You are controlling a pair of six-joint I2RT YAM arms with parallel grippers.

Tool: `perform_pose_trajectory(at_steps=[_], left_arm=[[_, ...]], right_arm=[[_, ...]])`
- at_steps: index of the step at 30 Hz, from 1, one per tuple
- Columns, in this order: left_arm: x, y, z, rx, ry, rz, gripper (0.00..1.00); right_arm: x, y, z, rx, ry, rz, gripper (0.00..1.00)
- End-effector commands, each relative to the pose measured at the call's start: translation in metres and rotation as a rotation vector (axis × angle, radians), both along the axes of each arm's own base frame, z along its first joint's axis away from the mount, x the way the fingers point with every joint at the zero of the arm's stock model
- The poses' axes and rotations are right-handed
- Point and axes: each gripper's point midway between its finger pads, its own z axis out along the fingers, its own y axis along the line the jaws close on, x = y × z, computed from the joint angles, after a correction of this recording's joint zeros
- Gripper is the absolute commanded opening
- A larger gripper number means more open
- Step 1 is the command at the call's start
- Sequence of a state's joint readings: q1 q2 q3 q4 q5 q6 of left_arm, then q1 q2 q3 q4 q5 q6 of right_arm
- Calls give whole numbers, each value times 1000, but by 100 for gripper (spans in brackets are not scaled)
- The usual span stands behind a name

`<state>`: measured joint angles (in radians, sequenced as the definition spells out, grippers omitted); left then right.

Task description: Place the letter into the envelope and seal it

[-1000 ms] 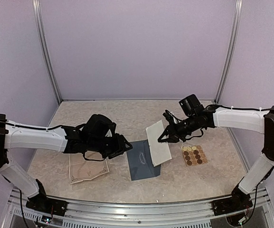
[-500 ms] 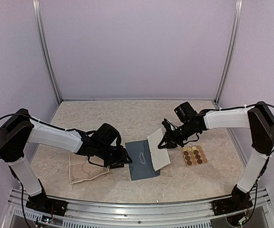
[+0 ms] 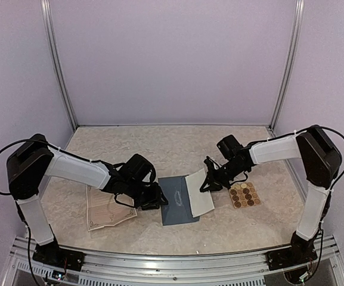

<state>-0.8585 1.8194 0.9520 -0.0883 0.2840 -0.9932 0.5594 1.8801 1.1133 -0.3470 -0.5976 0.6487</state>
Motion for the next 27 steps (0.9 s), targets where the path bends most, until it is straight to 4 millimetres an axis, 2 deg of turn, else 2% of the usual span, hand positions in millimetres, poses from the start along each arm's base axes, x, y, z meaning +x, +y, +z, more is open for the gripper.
perform_pose_trajectory(at_steps=[1, 12, 27], left_arm=[[5, 1, -15, 41, 2, -21, 38], [2, 4, -28, 67, 25, -23, 37], [5, 0, -28, 66, 20, -30, 36]], right_arm=[[6, -6, -12, -43, 0, -2, 0], [7, -3, -23, -59, 38, -13, 0], [8, 12, -23, -41, 41, 9, 0]])
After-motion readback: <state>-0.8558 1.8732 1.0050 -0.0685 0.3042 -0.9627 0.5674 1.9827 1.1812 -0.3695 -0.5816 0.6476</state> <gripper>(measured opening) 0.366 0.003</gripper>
